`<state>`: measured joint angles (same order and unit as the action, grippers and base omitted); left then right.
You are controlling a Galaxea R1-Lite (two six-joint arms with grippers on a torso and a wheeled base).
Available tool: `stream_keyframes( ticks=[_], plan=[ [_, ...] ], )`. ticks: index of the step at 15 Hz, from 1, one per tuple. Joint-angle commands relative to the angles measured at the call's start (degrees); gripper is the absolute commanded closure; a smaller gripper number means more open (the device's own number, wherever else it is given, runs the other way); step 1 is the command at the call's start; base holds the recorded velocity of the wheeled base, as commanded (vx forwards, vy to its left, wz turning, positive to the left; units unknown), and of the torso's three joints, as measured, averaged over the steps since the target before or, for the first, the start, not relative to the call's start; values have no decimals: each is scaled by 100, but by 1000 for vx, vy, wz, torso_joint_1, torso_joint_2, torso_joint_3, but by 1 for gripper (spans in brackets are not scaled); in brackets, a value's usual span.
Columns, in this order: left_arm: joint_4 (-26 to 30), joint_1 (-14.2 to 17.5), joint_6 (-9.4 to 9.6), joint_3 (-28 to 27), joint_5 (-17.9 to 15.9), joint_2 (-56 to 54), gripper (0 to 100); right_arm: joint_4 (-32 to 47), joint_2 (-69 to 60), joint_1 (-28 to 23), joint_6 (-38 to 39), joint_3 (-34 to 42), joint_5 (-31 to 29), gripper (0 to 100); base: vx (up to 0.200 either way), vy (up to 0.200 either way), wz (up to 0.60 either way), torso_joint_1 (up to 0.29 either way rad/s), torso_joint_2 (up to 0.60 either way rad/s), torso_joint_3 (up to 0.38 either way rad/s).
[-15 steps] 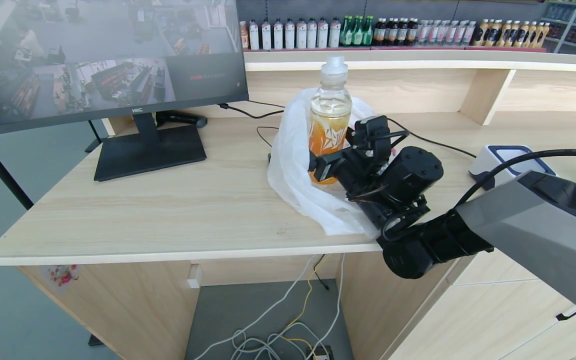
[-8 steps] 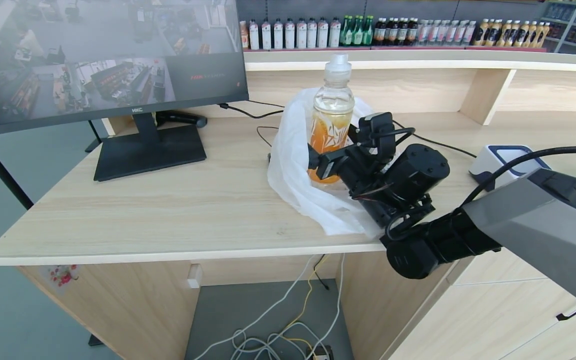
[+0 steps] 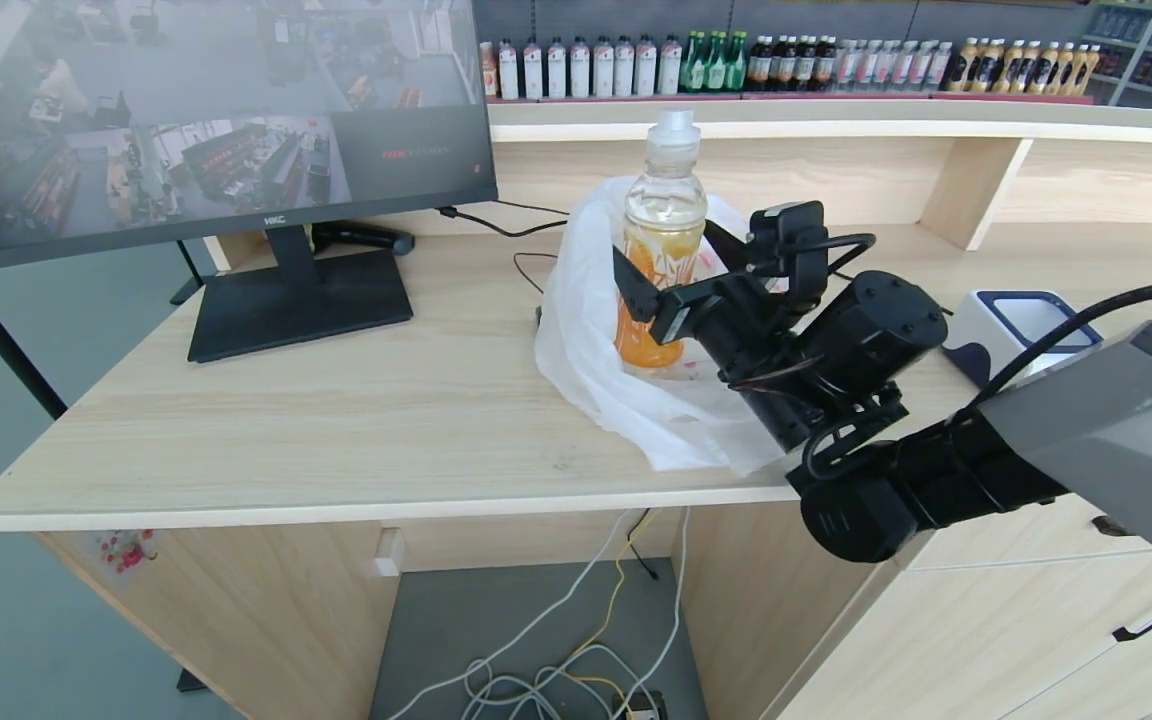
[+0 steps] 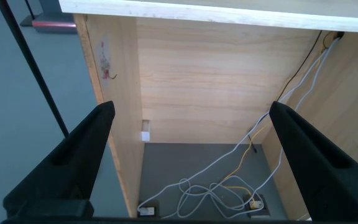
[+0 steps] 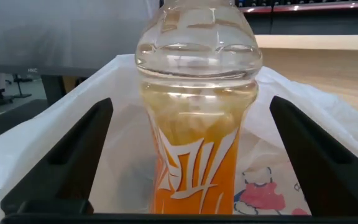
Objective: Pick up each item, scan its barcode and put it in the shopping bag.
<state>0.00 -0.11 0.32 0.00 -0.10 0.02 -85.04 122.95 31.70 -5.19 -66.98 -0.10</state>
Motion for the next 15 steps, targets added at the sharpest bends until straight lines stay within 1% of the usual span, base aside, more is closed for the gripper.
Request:
stream_keyframes(
  ticks=[1,7,13,15],
  plan=[
    [0,2,3,0,1,-2,0,-4,-272,21,1,220,1,0,0,0,0,0,0,0],
    [0,2,12,0,1,-2,0,-83,-966,118,10,879,1,0,0,0,0,0,0,0],
    [0,2,21,0,1,-2,0,-127,-1793,126,97,1828,1,0,0,0,0,0,0,0],
    [0,2,21,0,1,-2,0,-171,-2135,109,89,2356,1,0,0,0,0,0,0,0]
  ],
)
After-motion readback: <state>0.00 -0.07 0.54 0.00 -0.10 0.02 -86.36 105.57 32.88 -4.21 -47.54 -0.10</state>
